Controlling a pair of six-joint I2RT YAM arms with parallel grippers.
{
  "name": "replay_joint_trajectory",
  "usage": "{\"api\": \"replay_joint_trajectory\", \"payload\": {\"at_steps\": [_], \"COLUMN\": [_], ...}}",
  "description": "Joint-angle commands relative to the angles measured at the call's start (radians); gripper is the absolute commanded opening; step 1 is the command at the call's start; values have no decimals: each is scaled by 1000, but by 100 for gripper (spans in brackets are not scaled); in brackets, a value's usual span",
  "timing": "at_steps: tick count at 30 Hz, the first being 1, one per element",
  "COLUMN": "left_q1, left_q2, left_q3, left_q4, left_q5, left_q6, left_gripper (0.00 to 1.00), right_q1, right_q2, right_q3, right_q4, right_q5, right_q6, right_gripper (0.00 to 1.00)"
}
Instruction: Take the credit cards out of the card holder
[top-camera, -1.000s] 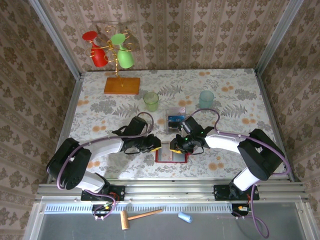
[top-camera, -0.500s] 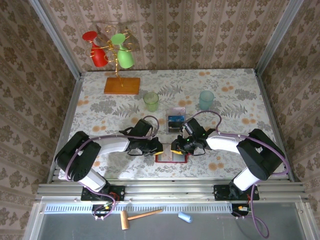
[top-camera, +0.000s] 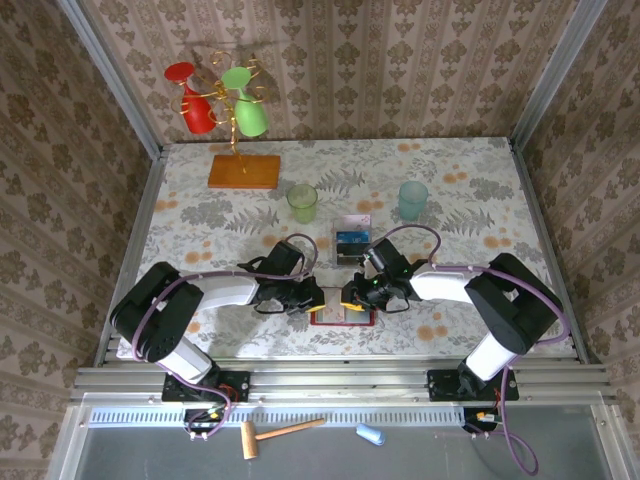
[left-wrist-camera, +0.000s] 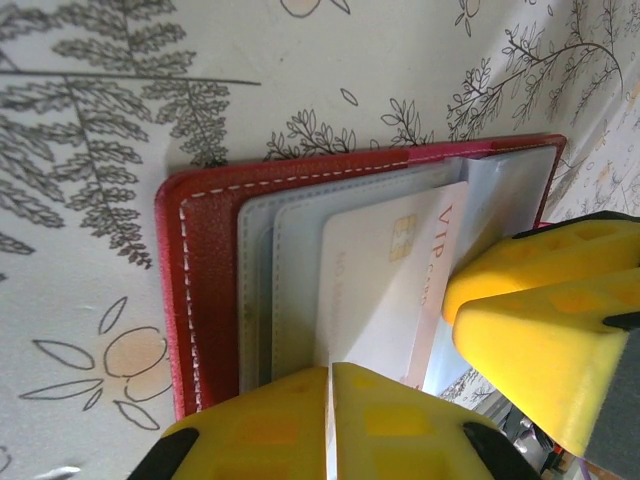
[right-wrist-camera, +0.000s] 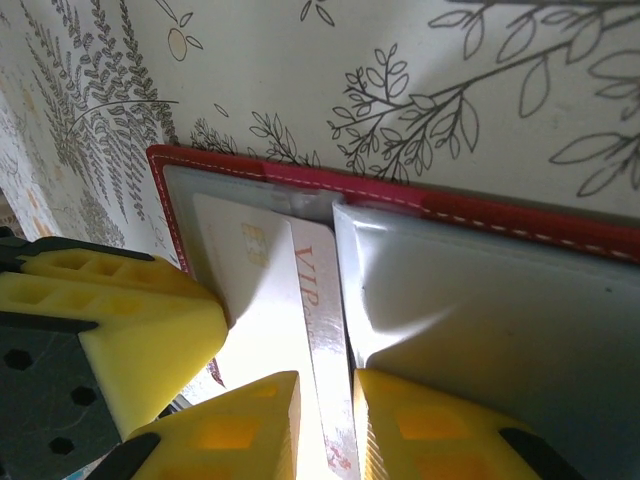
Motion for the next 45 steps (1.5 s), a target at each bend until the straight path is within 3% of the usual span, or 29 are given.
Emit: {"api": "replay_joint_trajectory", "payload": {"at_steps": [1, 15, 45], "left_q1": [1, 4, 16], "left_q2": [23, 34, -10], "left_q3": [-22, -31, -45], "left_q4": [-1, 7, -17], "left_q5": [-13, -10, -14], "left_q6": [13, 12, 15], "left_gripper": [11, 11, 12], "right_q1": [-5, -7, -73], "right_q2": [19, 1, -174], "right_q3": [-18, -30, -18], "right_q4": [33, 50, -188], "right_q5": [-28, -33, 16], "right_q6": [12, 20, -102], "right_gripper": [21, 15, 9]}}
